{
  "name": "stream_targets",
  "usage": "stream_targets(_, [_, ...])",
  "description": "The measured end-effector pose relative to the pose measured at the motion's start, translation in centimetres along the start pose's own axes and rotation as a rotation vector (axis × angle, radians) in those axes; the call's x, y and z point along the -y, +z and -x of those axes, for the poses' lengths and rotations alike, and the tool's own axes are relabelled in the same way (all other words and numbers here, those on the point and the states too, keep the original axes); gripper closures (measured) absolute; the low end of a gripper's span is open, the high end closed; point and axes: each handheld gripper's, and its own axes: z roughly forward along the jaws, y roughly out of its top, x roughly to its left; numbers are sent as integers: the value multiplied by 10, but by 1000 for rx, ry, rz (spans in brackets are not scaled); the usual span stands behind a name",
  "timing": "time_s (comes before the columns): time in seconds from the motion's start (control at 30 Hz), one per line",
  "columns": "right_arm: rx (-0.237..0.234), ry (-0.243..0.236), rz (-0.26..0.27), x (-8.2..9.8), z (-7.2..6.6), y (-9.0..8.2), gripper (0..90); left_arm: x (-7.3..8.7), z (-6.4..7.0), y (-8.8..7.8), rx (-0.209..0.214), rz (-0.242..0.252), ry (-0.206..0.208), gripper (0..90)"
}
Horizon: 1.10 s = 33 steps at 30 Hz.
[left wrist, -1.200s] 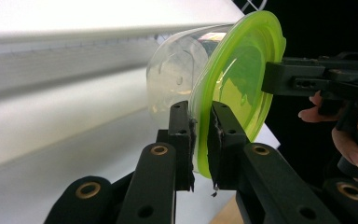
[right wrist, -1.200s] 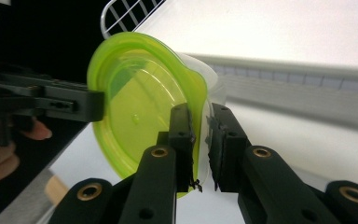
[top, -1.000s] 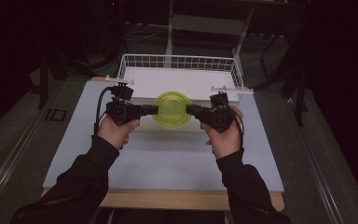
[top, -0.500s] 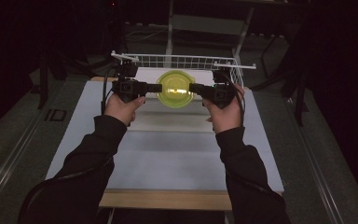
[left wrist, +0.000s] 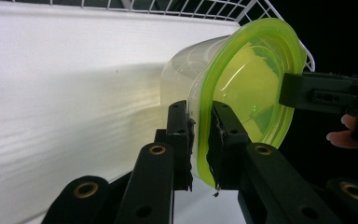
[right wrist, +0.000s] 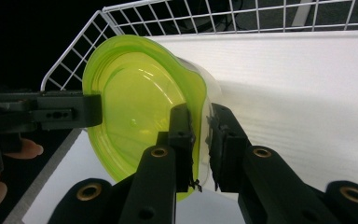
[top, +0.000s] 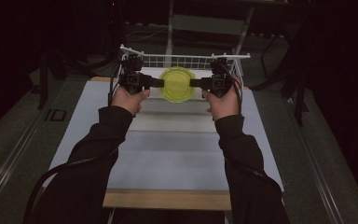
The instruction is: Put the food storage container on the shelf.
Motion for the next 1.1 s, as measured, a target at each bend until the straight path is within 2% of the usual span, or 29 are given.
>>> stream_targets(0.17, [5, 35, -32, -11, 7, 6, 792, -6, 0, 6, 12, 10, -3, 764])
stream_targets(0.23, [7, 36, -48, -15, 10, 10, 782, -8, -1, 10, 17, 17, -15, 732])
stream_targets(0.27, [8, 50, -54, -17, 12, 12, 763, -9, -1, 12, 15, 26, -22, 717])
stream_targets(0.33, [1, 47, -60, -20, 14, 16, 710, -11, 0, 17, 8, 28, -6, 697])
stream_targets(0.43, [14, 50, -63, -23, 18, 21, 677, -12, -2, 21, 9, 38, -14, 656])
stream_targets(0.5, [-1, 72, -66, -24, 22, 25, 663, -13, -4, 23, -6, 39, -4, 645])
stream_targets(0.53, [-6, 82, -73, -24, 23, 27, 649, -13, -6, 24, -25, 45, 1, 597])
stream_targets(0.57, [-26, 94, -67, -24, 25, 28, 643, -15, -8, 24, -31, 56, -6, 586])
stream_targets(0.63, [-27, 103, -57, -24, 24, 29, 630, -17, -11, 25, -32, 68, -2, 573])
stream_targets(0.67, [-38, 104, -52, -24, 23, 30, 599, -18, -11, 24, -43, 72, 10, 524])
stream_targets(0.7, [-33, 101, -48, -25, 22, 30, 591, -18, -11, 24, -55, 83, 18, 519])
stream_targets(0.77, [-34, 85, -38, -26, 20, 29, 542, -20, -9, 18, -53, 117, 28, 480])
stream_targets(0.83, [-32, 65, -30, -28, 18, 25, 518, -20, -8, 13, -48, 135, 32, 480])
stream_targets(0.97, [-30, 35, -6, -31, 15, 15, 486, -17, -5, 5, -39, 136, 38, 479])
stream_targets(1.1, [-33, 6, -4, -27, 11, 5, 488, -8, 0, -3, -10, 139, 61, 458])
